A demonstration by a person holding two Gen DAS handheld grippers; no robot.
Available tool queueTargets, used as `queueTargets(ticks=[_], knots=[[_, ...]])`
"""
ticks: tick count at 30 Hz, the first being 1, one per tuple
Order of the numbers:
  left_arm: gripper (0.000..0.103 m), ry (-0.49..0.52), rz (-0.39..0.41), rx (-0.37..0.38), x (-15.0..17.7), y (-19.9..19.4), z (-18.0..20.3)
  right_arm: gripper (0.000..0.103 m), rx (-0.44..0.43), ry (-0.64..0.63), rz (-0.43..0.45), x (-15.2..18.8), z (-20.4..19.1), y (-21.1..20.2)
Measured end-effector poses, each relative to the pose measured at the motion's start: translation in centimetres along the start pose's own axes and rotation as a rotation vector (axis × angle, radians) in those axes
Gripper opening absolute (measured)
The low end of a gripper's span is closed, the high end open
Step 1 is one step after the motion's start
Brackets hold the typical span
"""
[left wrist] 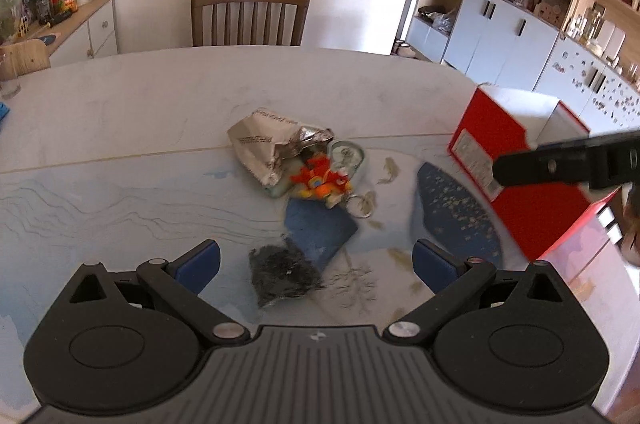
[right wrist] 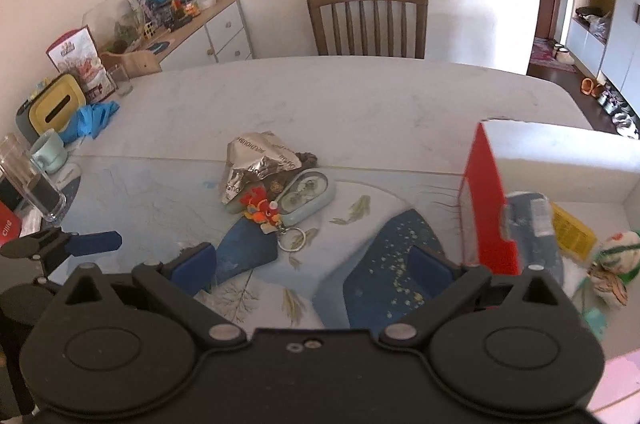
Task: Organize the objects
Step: 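Move both tools back over the remaining table items, then grasp the black granule bag with left tool while right grasps the red rooster keychain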
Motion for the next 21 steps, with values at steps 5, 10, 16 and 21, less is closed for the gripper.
queueTargets(ticks=[5,10,16,21], knots=[[0.103,0.072,-0.001,-0.047,0.9,1.3,-0.8,0.101,0.006,-0.032,-0.021,-0.4,-1.2,2.0],[0.103,0.069,-0.028,-0.060,1.8,3.1,-2.0,0.098,-0.003,-0.069,-0.053,-0.7,-2.6,4.3],[0.103,0.083,-0.030,-0.063,2.3,4.5,-2.5,0.093,0.005,-0.121,-0.077,-1.0,-4.1,6.7],[0.103,0.083,-0.031,-0.067,2.3,5.4,-2.6,0.090,0.006,-0.167,-0.082,-1.6,-5.6,8.4]])
Point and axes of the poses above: each gripper's, at about its wrist camera, not at the fingertips, and y roughly the way its jaws point, z to its right, x to its underside, the point moved 8 cm from there along y, roughly the way its jaws point, and after that the axes turned 9 degrees about x, right-handed, at the moved point
